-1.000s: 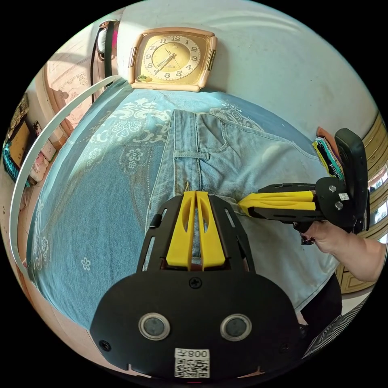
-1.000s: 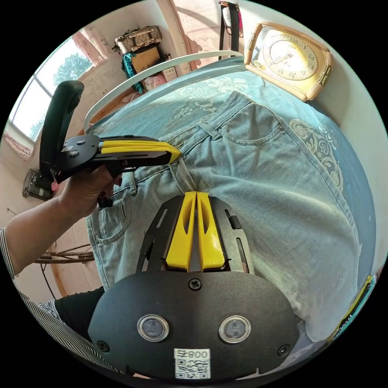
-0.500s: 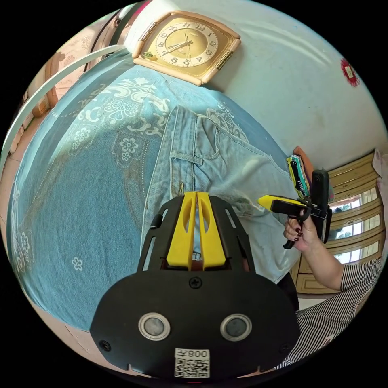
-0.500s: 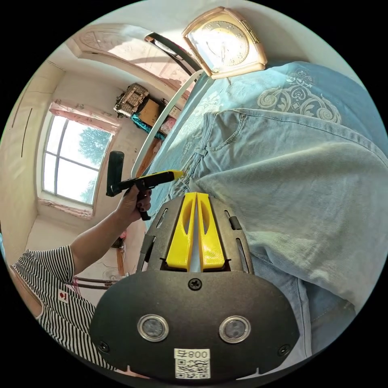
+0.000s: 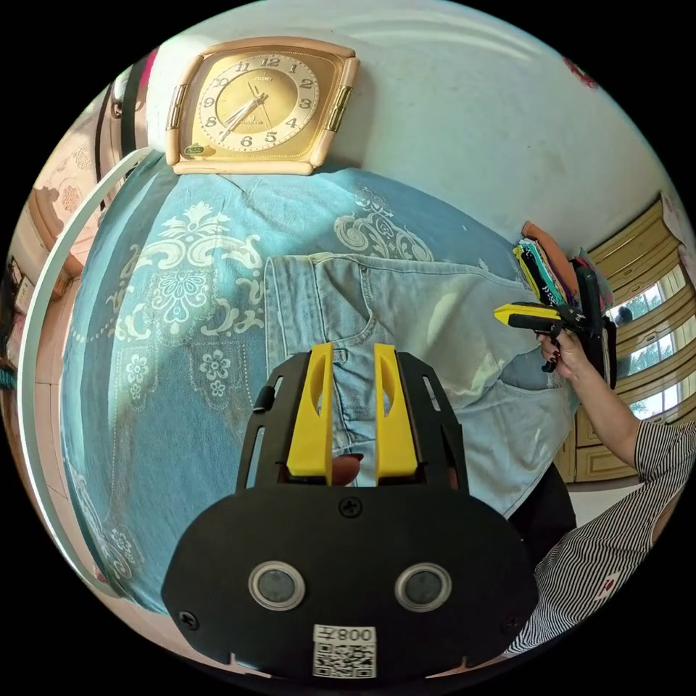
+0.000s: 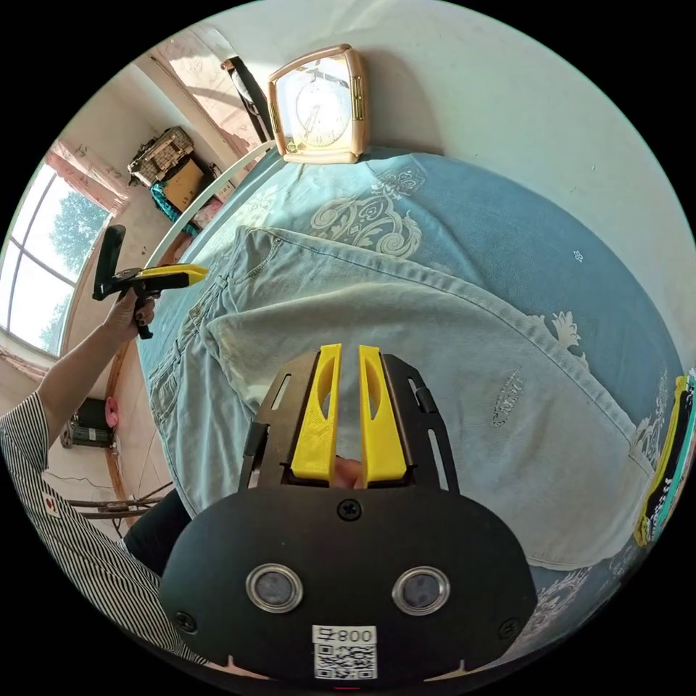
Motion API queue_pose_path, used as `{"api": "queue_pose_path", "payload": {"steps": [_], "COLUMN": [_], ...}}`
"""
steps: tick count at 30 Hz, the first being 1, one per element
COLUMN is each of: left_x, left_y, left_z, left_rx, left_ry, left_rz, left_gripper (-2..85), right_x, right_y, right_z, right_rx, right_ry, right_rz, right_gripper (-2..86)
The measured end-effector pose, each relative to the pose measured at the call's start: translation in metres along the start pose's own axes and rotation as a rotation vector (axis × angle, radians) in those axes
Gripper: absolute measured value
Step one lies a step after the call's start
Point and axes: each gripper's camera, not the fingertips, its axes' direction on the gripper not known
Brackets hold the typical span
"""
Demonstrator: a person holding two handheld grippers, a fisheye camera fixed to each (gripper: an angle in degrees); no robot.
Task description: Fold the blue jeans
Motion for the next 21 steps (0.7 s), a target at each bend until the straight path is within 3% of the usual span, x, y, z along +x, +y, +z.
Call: {"api": "queue_pose_path", "payload": {"steps": [9, 15, 19, 21], "left_x": [0.073, 0.106, 0.201, 0.255], "left_y": [-0.046, -0.056, -0.054, -0.053], "left_z": [0.090, 0.114, 0.118, 0.137], "left_rx": [-0.131, -0.077, 0.061, 0.049], "left_ry": [-0.119, -0.091, 0.006, 0.050], "left_rz": [0.080, -0.018, 0.156, 0.281], "left_gripper": [7.8, 6.6, 7.0, 7.4], "right_x": [0.071, 0.099, 0.157, 0.198], "right_y": [0.082, 0.138, 0.201, 0.237], "right_z": [0.005, -0.024, -0.075, -0.101], "right_rx": [-0.118, -0.153, -0.050, -0.002], "right_ry": [0.063, 0.141, 0.134, 0.175], "right_rz": [-0.021, -0.105, 0.008, 0.115], "right_gripper": [4.0, 0.4, 0.1, 0.4]}}
